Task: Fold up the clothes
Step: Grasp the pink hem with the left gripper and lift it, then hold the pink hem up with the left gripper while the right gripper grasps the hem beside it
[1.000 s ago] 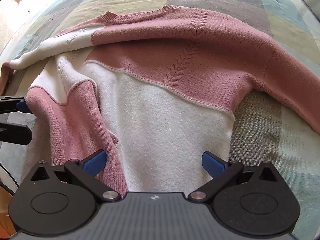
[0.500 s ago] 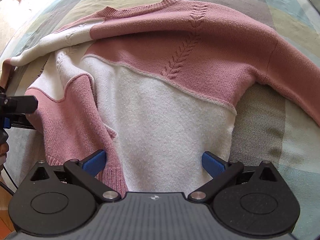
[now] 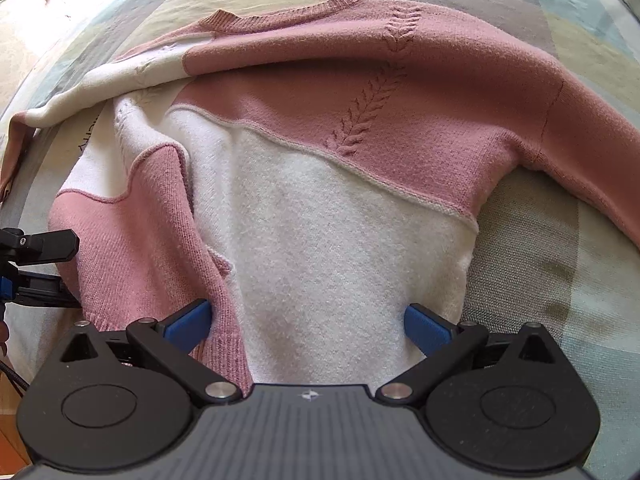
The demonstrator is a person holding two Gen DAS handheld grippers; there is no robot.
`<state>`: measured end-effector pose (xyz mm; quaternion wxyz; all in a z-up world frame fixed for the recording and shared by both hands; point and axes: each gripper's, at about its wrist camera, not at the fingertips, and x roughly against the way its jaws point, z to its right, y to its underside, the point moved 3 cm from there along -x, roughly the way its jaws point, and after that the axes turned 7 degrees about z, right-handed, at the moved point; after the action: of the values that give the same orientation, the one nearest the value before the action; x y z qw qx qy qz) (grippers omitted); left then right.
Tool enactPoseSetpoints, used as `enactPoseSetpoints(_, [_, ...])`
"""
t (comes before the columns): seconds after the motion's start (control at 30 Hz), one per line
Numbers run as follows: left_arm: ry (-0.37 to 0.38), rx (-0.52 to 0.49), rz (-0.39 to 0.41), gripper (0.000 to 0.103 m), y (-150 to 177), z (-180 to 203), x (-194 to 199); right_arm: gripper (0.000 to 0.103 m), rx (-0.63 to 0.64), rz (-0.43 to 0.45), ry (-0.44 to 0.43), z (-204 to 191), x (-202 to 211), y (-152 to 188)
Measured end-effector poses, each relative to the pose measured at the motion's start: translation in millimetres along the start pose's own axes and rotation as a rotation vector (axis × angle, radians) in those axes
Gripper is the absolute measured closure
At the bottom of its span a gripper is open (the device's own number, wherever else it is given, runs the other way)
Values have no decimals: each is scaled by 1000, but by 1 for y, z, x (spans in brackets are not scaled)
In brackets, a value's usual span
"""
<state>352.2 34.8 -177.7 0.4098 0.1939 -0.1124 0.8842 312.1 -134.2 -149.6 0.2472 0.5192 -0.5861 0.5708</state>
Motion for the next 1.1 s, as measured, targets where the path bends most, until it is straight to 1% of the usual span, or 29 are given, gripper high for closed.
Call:
enactPoseSetpoints(0.03, [-2,2,7,66,-1,-4,0,0,3,0,-1,0,0,0])
enactPoseSetpoints(0.07, [-6,9,16,80,-1,-9,-1,0,7,-1,-2,0,0,0])
enactPoseSetpoints(0.1, [-10,30,29,86,-1,-16,-1,0,9,-1,-3,0,-1,0])
enactPoseSetpoints(0.17, [6,60,59,87,0,-21,2,0,18,0,-5,0,-2,0])
enactPoseSetpoints(0.2, [-10,56,58,88,1,-18,3,0,23,-1,-6,-1,-2,0])
enactPoseSetpoints(0.23, [-20,47,57,92,2,-13,4,0,28,-2,-7,-1,-2,0])
enactPoseSetpoints(0.33, [-53,33,56,92,3,-3,17,0,42,-7,-15,-1,-2,0])
enactPoseSetpoints(0.47, [-134,-6,45,92,5,6,43,0,49,-15,-22,-1,-1,-1])
enactPoseSetpoints(0.53, [-187,-18,39,93,4,7,59,0,59,-17,-26,-5,2,-2])
enactPoseSetpoints(0.63, [-261,-18,41,93,-4,6,86,0,99,5,-24,-17,11,-2])
enactPoseSetpoints(0.73, [-331,-41,30,93,-15,4,107,0,100,27,-45,-26,28,2])
enactPoseSetpoints(0.8, [-373,-63,18,93,-23,1,118,0,56,17,-63,-25,39,10])
enactPoseSetpoints(0.9, [-415,-82,1,93,-36,-9,124,0,-31,-8,-83,-17,52,25])
enactPoseSetpoints(1.0, [-434,-94,-49,92,-43,-20,112,0,-182,-48,-78,5,56,48])
enactPoseSetpoints(1.07, [-423,-100,-64,92,-44,-22,107,0,-294,-56,-103,21,55,60])
enactPoseSetpoints(1.1, [-417,-103,-68,92,-45,-22,105,0,-361,-72,-141,29,49,68])
